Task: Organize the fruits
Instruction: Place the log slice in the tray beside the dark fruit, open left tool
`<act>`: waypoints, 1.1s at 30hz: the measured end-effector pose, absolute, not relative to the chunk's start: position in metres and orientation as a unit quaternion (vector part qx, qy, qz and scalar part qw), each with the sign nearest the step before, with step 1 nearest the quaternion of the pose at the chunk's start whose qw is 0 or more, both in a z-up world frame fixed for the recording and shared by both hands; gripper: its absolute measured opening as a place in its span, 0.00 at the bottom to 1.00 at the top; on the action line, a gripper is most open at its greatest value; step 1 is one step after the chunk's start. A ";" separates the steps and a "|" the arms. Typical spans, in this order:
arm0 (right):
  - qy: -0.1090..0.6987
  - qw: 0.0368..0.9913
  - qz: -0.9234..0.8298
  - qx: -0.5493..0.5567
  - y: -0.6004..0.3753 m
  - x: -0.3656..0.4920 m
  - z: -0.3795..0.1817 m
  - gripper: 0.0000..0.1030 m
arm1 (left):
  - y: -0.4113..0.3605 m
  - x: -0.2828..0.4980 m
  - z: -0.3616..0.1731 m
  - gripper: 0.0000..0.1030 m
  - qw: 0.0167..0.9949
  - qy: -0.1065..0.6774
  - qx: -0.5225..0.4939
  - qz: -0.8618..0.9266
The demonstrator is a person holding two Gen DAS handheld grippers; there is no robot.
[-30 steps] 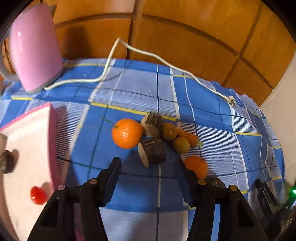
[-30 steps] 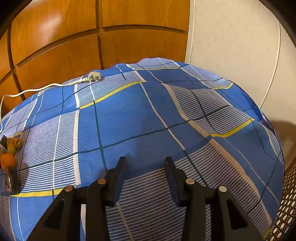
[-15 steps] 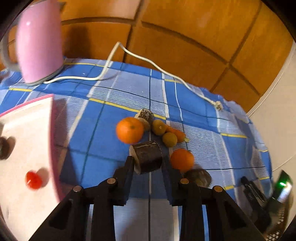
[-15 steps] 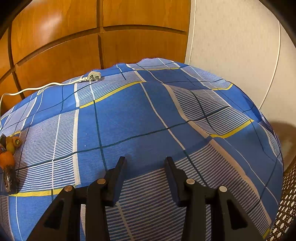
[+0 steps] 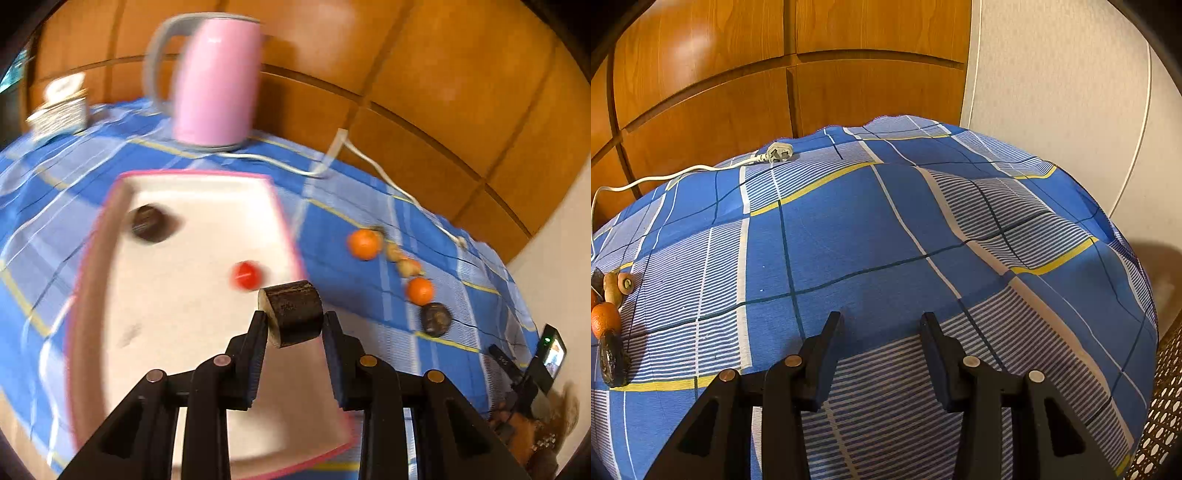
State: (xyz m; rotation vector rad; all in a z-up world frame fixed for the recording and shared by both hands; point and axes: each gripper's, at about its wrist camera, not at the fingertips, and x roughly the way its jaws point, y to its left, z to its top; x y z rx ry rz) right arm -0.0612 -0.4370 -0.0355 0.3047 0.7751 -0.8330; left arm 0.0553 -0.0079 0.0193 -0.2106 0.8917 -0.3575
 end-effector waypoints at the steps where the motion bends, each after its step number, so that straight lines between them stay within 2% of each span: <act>1: 0.366 0.832 -0.393 0.144 -0.437 -0.061 -0.035 0.42 | 0.003 0.052 0.017 0.30 0.883 0.427 -0.106 -0.161; 10: 0.367 0.831 -0.393 0.141 -0.436 -0.061 -0.036 0.42 | 0.061 0.054 0.003 0.30 0.896 0.409 -0.137 -0.104; 23: 0.373 0.829 -0.396 0.128 -0.432 -0.060 -0.036 0.42 | 0.084 0.076 -0.011 0.30 0.904 0.398 -0.150 -0.042; 30: 0.373 0.829 -0.396 0.127 -0.432 -0.060 -0.036 0.42 | 0.083 0.067 -0.009 0.34 0.909 0.390 -0.144 -0.020; 33: 0.373 0.829 -0.396 0.128 -0.432 -0.060 -0.036 0.42 | 0.085 0.063 -0.009 0.39 0.908 0.391 -0.147 -0.010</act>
